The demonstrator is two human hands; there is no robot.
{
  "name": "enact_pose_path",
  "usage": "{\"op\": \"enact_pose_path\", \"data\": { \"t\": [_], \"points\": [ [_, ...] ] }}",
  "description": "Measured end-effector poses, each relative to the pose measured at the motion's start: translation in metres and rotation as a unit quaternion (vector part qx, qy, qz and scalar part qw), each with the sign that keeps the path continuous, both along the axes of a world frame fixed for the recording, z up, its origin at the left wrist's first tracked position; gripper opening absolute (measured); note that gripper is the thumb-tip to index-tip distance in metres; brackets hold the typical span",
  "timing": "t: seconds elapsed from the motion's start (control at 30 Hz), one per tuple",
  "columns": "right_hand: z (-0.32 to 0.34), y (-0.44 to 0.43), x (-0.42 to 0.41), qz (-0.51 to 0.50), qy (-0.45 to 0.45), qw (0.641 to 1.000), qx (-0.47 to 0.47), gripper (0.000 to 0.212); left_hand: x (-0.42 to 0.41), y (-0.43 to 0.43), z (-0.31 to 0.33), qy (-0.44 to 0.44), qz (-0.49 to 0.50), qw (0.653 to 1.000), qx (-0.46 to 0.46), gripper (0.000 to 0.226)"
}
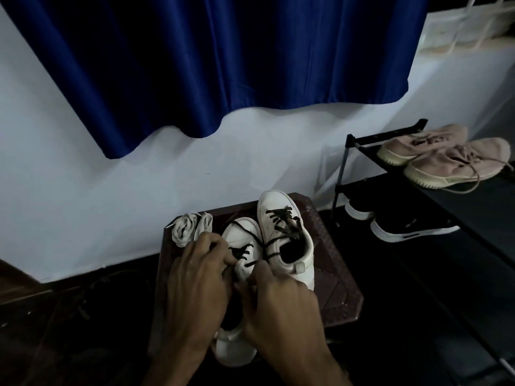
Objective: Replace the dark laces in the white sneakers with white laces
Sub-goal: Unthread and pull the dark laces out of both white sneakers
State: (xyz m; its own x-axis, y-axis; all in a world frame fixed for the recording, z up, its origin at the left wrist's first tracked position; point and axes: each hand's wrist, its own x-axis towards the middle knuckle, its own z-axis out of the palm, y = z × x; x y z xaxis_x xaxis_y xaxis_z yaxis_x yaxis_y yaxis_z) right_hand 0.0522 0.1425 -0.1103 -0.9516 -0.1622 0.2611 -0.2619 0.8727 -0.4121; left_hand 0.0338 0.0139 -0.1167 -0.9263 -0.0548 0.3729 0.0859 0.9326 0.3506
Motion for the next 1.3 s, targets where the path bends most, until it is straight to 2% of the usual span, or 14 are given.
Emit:
{"op": "enact_pose_path", "data": {
  "t": [0.1, 0.17, 0.23, 0.3, 0.4, 0.5, 0.57, 0.7, 0.77, 0.83, 0.87, 1.0, 1.07, 1.3],
  "points": [
    [-0.007, -0.004, -0.005, -0.033, -0.014, 0.999, 0.008, 0.023, -0.002, -0.004, -0.002, 0.014, 0.035, 0.999, 0.037, 0.02],
    [-0.009, -0.007, -0.005, -0.07, -0.011, 0.997, -0.01, 0.027, -0.009, -0.01, -0.006, 0.039, 0.065, 0.973, 0.218, 0.025],
    [-0.02, -0.012, -0.007, -0.095, 0.044, 0.995, 0.006, 0.032, -0.014, -0.011, -0.006, 0.022, 0.105, 0.863, 0.494, 0.022],
    [-0.027, -0.014, -0.005, -0.106, 0.061, 0.992, 0.005, 0.037, -0.013, -0.008, -0.003, -0.028, 0.098, 0.801, 0.59, 0.025],
    [-0.031, -0.013, -0.008, -0.128, 0.098, 0.987, -0.005, 0.032, -0.007, -0.013, 0.014, -0.125, 0.001, 0.881, 0.456, 0.025],
    [-0.035, -0.015, -0.007, -0.122, 0.111, 0.986, -0.007, 0.028, -0.011, -0.029, 0.038, -0.173, -0.04, 0.98, 0.087, 0.028],
    [-0.037, -0.015, -0.008, -0.13, 0.115, 0.985, 0.002, 0.028, -0.015, -0.031, 0.047, -0.173, -0.066, 0.978, -0.094, 0.025],
    [-0.034, -0.015, -0.007, -0.139, 0.12, 0.983, -0.002, 0.031, -0.03, -0.041, 0.042, -0.132, -0.088, 0.986, -0.057, 0.015],
    [-0.032, -0.015, -0.008, -0.142, 0.122, 0.982, -0.01, 0.033, -0.038, -0.047, 0.036, -0.097, -0.047, 0.979, 0.173, 0.017],
    [-0.034, -0.015, -0.008, -0.138, 0.13, 0.982, -0.015, 0.031, -0.039, -0.051, 0.029, -0.08, 0.041, 0.898, 0.431, 0.021],
    [-0.035, -0.015, -0.008, -0.138, 0.133, 0.981, -0.018, 0.031, -0.038, -0.054, 0.023, -0.078, 0.064, 0.882, 0.461, 0.021],
    [-0.037, -0.016, -0.008, -0.137, 0.142, 0.98, -0.028, 0.029, -0.03, -0.058, 0.016, -0.085, 0.022, 0.989, 0.116, 0.021],
    [-0.038, -0.017, -0.008, -0.133, 0.143, 0.98, -0.025, 0.028, -0.024, -0.044, 0.028, -0.063, -0.049, 0.997, -0.006, 0.019],
    [-0.038, -0.017, -0.009, -0.135, 0.15, 0.979, -0.019, 0.031, -0.021, -0.024, 0.046, -0.191, -0.143, 0.969, -0.07, 0.017]
  ]
}}
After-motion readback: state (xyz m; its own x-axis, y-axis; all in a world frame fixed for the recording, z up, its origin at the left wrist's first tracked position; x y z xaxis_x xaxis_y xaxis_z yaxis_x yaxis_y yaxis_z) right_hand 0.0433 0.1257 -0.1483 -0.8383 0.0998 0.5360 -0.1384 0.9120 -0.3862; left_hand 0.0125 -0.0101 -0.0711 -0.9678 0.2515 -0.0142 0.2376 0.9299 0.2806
